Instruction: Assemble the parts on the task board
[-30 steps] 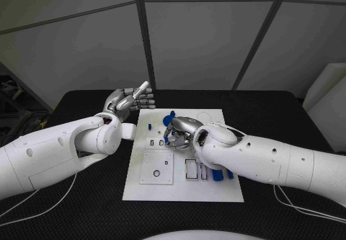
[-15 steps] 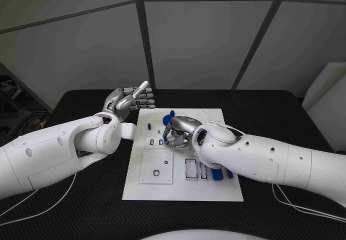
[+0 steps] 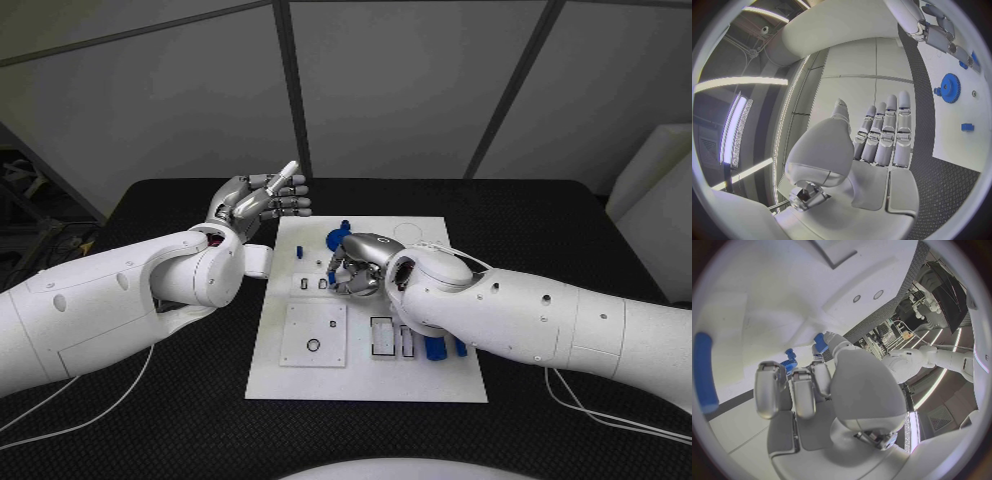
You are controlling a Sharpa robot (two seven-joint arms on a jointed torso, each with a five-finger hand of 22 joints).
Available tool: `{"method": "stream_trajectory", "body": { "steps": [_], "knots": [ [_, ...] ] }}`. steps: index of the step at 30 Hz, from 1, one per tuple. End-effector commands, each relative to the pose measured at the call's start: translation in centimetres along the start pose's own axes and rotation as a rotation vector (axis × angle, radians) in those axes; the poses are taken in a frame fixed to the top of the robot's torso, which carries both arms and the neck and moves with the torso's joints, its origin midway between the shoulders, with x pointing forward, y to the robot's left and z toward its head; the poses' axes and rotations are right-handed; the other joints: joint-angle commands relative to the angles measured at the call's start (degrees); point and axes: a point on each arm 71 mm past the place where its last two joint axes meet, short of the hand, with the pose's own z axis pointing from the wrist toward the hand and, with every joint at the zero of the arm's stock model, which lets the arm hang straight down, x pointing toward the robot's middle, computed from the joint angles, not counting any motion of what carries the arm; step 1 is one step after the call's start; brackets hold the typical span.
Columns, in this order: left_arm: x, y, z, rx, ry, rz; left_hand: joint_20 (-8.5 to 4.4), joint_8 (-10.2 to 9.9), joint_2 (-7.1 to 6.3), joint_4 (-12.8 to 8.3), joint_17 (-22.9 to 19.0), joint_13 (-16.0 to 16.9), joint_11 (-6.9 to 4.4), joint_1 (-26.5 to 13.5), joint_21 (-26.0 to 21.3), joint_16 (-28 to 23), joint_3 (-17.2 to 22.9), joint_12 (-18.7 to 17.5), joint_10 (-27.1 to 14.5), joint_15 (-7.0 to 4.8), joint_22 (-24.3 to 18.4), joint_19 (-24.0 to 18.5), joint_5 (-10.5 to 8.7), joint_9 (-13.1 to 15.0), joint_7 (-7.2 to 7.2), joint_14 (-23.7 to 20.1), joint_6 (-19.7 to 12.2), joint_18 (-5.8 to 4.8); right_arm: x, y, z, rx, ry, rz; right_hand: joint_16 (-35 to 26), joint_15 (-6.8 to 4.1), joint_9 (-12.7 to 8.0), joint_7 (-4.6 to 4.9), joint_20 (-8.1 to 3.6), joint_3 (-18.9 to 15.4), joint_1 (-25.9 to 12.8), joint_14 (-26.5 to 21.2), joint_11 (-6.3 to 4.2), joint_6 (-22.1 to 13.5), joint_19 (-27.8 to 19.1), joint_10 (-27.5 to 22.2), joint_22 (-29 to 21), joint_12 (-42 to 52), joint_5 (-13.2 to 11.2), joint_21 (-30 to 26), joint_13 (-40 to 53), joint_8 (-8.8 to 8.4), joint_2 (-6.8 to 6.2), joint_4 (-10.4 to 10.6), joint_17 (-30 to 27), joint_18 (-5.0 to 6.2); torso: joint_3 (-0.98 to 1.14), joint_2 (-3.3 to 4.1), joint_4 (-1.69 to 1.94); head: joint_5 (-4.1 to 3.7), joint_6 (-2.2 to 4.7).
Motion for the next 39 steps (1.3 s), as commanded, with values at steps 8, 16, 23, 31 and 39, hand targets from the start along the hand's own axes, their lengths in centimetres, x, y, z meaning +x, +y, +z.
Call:
{"method": "stream_trajectory", "body": {
  "steps": [8, 16, 23, 31, 39],
  "knots": [
    [0.19, -0.16, 0.04, 0.008, 0.016, 0.002, 0.39, -0.22, 0.0, -0.29, 0.09, 0.04, 0.31, 0.35, -0.34, -0.32, -0.03, -0.32, 0.22, 0.18, -0.09, -0.06, 0.05, 0.01, 0.29, 0.17, 0.19, -0.65, 0.48, -0.15, -0.04, 0.012, 0.045, -0.014, 0.22, 0.02, -0.17, 0.15, 0.41, -0.08, -0.95, 5.92, 0.16, -0.88, -0.03, -0.65, 3.94, -0.51, -0.57, -0.09, 2.26, -0.6, -0.55, 0.24, 14.93, -0.61, 0.03, 0.0, -0.01, 0.08, -0.02],
    [0.19, -0.15, 0.05, 0.008, 0.016, 0.002, 0.39, -0.28, -0.05, -0.41, 0.2, 0.04, 0.34, 0.33, -0.36, -0.47, -0.19, -0.38, 0.23, 0.19, -0.09, -0.06, 0.04, -0.01, 0.36, 0.18, 0.17, -0.65, 0.43, -0.2, -0.03, 0.014, 0.037, -0.012, 0.18, 0.28, -0.39, 0.5, 0.62, -0.19, -1.39, 5.9, 0.47, -1.92, -0.17, -1.21, 3.76, -1.12, -0.79, -0.21, 1.74, -1.1, -0.95, 0.25, 14.84, -0.57, 0.03, 0.01, -0.01, 0.08, 0.01],
    [0.18, -0.15, 0.05, 0.007, 0.015, 0.002, 0.39, -0.29, -0.05, -0.42, 0.21, 0.04, 0.35, 0.32, -0.36, -0.49, -0.2, -0.39, 0.22, 0.19, -0.09, -0.06, 0.04, -0.01, 0.37, 0.18, 0.16, -0.65, 0.38, -0.23, -0.02, 0.015, 0.03, -0.01, 0.15, 0.59, -0.66, 0.87, 0.91, -0.45, -1.91, 5.88, 0.84, -3.32, -0.41, -1.79, 3.44, -1.7, -1.23, -0.42, 1.25, -1.7, -1.43, 0.3, 14.76, -0.49, 0.03, 0.0, -0.01, 0.03, 0.05],
    [0.17, -0.14, 0.05, 0.006, 0.015, 0.003, 0.4, -0.31, -0.05, -0.43, 0.22, 0.03, 0.36, 0.31, -0.36, -0.52, -0.22, -0.41, 0.19, 0.2, -0.1, -0.06, 0.04, -0.02, 0.4, 0.18, 0.13, -0.66, 0.33, -0.25, -0.01, 0.015, 0.023, -0.009, 0.15, 0.89, -0.86, 1.19, 1.21, -0.87, -2.39, 5.88, 1.15, -4.79, -0.59, -2.43, 3.19, -2.32, -2.25, -0.6, 0.69, -2.15, -1.78, 0.39, 14.75, -0.43, 0.02, 0.0, 0.0, -0.03, 0.13],
    [0.19, -0.13, 0.07, 0.006, 0.015, 0.003, 0.4, -0.31, -0.05, -0.43, 0.22, 0.03, 0.36, 0.31, -0.36, -0.52, -0.22, -0.41, 0.19, 0.2, -0.1, -0.06, 0.04, -0.02, 0.4, 0.18, 0.13, -0.66, 0.25, -0.2, 0.0, 0.011, 0.011, -0.005, 0.11, 1.24, -1.11, 1.6, 1.54, -1.44, -2.7, 5.86, 1.55, -6.86, -0.78, -3.23, 2.94, -3.05, -3.08, -0.78, -0.01, -2.49, -2.14, 0.52, 14.66, -0.37, 0.04, 0.0, -0.03, -0.12, 0.14]
  ]
}}
